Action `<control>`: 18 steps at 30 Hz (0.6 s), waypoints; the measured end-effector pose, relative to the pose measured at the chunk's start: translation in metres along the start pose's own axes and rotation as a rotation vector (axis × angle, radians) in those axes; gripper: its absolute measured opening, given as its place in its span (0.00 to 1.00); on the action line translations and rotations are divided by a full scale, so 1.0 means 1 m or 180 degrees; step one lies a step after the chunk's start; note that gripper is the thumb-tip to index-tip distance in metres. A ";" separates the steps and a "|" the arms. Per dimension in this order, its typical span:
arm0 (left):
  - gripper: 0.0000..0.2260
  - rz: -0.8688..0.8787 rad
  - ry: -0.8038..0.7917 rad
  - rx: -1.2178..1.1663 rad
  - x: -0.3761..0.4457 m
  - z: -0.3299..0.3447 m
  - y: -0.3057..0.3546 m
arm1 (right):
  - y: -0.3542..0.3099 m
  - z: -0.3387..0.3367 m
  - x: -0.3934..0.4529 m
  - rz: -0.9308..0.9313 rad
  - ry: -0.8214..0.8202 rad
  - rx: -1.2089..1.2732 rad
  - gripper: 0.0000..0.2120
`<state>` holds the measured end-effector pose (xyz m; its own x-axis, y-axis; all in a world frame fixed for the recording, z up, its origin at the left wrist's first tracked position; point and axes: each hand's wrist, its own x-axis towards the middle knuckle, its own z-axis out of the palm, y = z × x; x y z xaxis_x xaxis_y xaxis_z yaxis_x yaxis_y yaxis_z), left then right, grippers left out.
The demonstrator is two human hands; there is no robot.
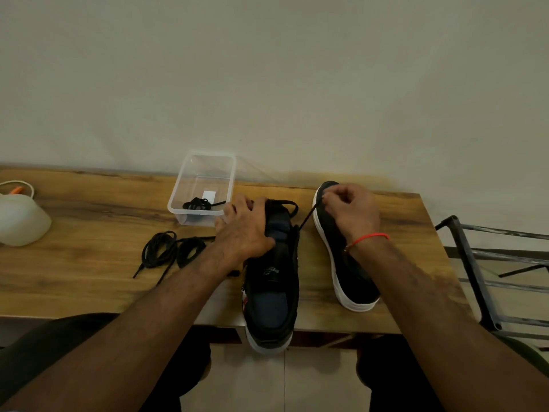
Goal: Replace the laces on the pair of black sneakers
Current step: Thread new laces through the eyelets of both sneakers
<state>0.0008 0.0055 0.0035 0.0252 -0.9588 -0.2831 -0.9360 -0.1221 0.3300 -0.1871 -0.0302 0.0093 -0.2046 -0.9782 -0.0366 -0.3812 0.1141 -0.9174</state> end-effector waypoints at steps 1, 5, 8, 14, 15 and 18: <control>0.40 -0.0068 -0.0114 -0.0157 0.001 -0.005 -0.001 | -0.006 -0.004 0.001 0.0156 0.0191 0.0838 0.04; 0.35 -0.0311 -0.0566 -0.1109 0.000 -0.011 -0.005 | -0.025 -0.021 0.010 0.0407 0.0480 0.2755 0.05; 0.32 -0.0341 -0.0557 -0.1254 -0.001 -0.009 -0.005 | -0.025 -0.032 0.013 -0.0306 0.0061 0.1706 0.04; 0.27 -0.0405 -0.0587 -0.1410 0.001 -0.008 -0.006 | 0.002 -0.019 -0.002 -0.1802 -0.1729 -0.3070 0.21; 0.26 -0.0413 -0.0598 -0.1402 0.001 -0.009 -0.006 | 0.006 -0.015 -0.004 -0.1629 -0.1806 -0.3365 0.21; 0.21 -0.0393 -0.0679 -0.1337 0.000 -0.010 -0.005 | 0.011 -0.007 -0.003 -0.1362 -0.1662 -0.3604 0.14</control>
<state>0.0091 0.0039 0.0106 0.0136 -0.8619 -0.5069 -0.7068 -0.3669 0.6049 -0.1971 -0.0246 0.0027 0.3926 -0.8954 -0.2101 -0.9194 -0.3875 -0.0667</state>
